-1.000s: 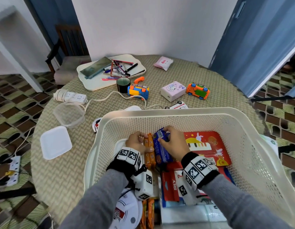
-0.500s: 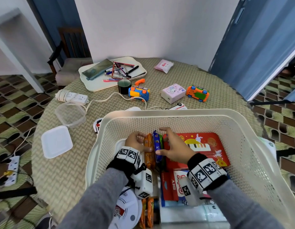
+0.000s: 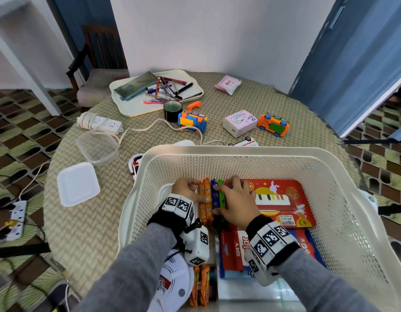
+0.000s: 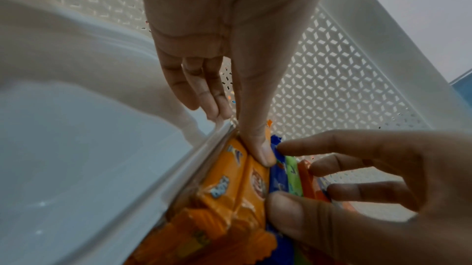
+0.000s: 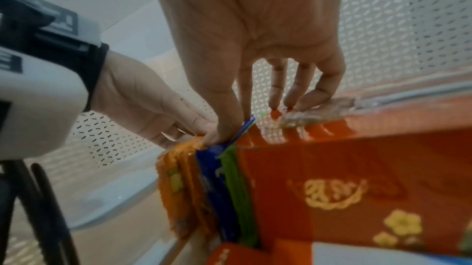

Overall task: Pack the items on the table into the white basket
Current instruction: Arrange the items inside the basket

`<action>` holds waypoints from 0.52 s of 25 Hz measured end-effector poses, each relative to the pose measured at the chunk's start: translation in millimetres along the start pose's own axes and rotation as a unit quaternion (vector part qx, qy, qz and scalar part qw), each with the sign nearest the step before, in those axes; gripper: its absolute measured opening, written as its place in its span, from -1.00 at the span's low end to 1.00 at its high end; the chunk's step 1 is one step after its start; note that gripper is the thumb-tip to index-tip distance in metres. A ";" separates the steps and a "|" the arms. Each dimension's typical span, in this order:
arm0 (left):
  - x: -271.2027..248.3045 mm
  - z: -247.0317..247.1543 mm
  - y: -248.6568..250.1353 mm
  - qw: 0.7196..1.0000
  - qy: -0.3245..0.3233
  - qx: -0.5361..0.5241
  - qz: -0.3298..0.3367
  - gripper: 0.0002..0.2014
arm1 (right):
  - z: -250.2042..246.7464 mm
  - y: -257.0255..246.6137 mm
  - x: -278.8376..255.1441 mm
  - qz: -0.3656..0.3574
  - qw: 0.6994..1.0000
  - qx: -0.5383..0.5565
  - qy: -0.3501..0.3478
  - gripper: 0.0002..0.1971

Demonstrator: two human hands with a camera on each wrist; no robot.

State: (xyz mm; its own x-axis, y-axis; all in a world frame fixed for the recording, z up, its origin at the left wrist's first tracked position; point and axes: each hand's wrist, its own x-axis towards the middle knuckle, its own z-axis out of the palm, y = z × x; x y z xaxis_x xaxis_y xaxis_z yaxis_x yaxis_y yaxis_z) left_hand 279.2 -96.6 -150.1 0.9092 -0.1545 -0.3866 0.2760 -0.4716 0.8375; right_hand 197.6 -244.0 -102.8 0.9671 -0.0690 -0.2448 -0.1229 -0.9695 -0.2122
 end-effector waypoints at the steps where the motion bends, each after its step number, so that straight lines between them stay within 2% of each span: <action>1: 0.4 0.1 0.4 1.000 -0.004 -0.002 -0.004 -0.37 | -1.9 3.5 -1.1 -0.014 1.000 -0.007 -0.018 -0.20; 4: -0.6 -1.5 2.1 1.000 -0.011 -0.007 -0.014 -0.39 | -6.5 8.6 -3.4 -0.037 0.997 -0.040 -0.045 -0.02; 9: -1.0 -2.8 4.5 0.999 -0.011 -0.009 -0.034 -0.40 | 0.3 9.8 -5.3 -0.059 0.995 -0.075 0.011 -0.11; 13: -0.1 -4.9 6.7 0.998 -0.020 -0.015 -0.058 -0.39 | 4.4 6.6 -7.5 -0.058 0.996 -0.070 0.001 0.02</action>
State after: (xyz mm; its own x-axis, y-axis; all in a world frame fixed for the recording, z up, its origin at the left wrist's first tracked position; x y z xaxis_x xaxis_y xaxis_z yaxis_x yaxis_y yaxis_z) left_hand 282.5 -95.5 -142.6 0.8572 -0.1350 -0.4970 0.3893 -0.4621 0.7969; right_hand 188.6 -248.8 -106.5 0.9735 0.0452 -0.2241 0.0218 -0.9942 -0.1057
